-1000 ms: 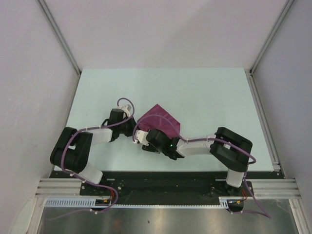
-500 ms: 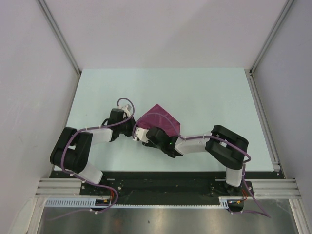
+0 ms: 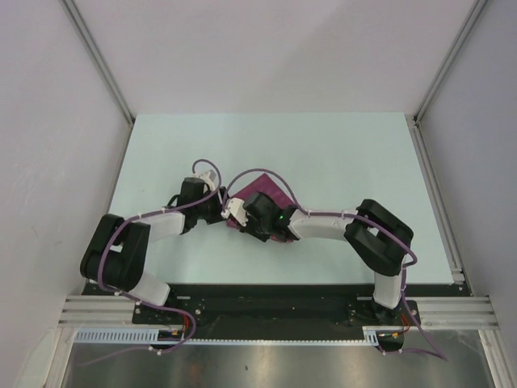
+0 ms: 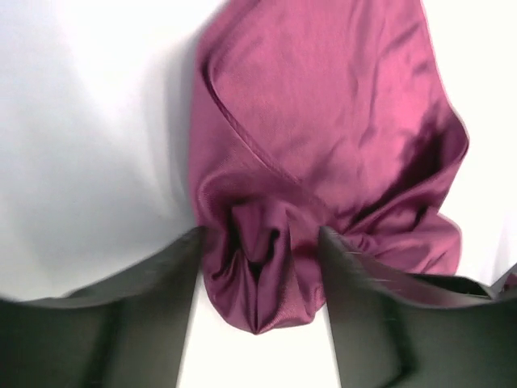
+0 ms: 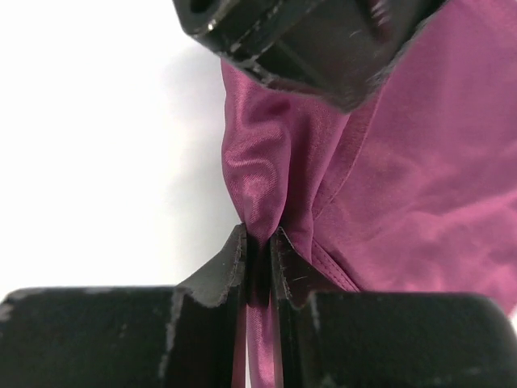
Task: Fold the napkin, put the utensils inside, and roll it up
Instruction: Roll the napkin with the utensil
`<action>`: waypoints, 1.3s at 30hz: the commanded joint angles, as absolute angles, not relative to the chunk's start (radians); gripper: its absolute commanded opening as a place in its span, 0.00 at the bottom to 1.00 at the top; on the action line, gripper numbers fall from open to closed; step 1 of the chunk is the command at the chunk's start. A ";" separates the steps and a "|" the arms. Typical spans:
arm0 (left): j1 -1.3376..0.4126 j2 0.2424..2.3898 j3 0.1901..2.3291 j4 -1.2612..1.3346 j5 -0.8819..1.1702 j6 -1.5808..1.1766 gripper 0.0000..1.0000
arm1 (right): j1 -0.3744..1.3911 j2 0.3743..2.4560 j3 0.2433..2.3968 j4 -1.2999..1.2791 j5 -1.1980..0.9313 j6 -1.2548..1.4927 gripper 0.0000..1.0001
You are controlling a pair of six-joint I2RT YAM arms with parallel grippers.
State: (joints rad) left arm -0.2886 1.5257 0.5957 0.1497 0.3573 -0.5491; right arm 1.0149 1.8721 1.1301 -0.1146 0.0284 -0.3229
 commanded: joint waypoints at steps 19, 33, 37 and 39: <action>-0.270 1.008 0.259 0.321 0.334 -0.517 0.77 | 0.778 2.068 1.387 -0.457 -0.796 -0.066 0.00; -0.308 1.224 0.321 0.440 0.383 -0.502 0.72 | 0.657 2.244 1.480 -0.465 -0.992 -0.023 0.00; -0.314 1.261 0.336 0.463 0.373 -0.505 0.70 | 0.646 2.278 1.503 -0.500 -1.005 -0.044 0.00; -0.314 1.284 0.345 0.468 0.367 -0.508 0.70 | 0.641 2.286 1.509 -0.511 -1.009 -0.049 0.00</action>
